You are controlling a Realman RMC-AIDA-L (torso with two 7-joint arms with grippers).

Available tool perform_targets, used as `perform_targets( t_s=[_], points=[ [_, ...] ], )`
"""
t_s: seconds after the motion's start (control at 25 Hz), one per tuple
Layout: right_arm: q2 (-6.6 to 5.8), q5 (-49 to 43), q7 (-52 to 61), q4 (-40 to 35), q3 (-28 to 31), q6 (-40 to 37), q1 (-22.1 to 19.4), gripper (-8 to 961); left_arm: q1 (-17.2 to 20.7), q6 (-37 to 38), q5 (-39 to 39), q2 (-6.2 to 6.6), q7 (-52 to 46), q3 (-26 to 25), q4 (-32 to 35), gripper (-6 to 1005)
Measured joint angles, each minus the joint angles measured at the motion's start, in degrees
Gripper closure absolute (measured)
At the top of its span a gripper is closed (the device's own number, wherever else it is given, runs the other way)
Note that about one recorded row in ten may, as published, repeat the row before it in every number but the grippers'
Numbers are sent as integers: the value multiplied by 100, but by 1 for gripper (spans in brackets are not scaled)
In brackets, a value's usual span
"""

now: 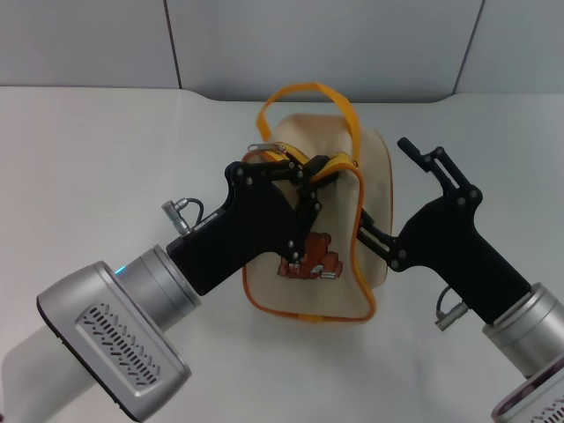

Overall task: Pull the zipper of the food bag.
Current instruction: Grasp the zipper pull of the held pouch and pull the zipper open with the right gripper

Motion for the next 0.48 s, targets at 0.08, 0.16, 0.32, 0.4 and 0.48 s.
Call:
perform_targets(
  t_s=[0.08,0.16,0.32,0.4,0.48],
  points=[
    [0,-2,-18,28,18,-29,20,174,-2,0,-1,0,0,0,-2,937],
    [0,-2,-21,53,45,-61,45,180,-3,0,0,-2,-1,0,-4,937],
    [0,-2,-25,97,59,-69,81,192,0,0,1,-3,-8,0,-5,937],
    [0,-2,-32,107,51,-69,87,198,4,1,3,-4,-9,0,-6,937],
    [0,-6,-34,107,34,-62,91,204,6,0,7,-4,-13,1,-6,937]
  ],
)
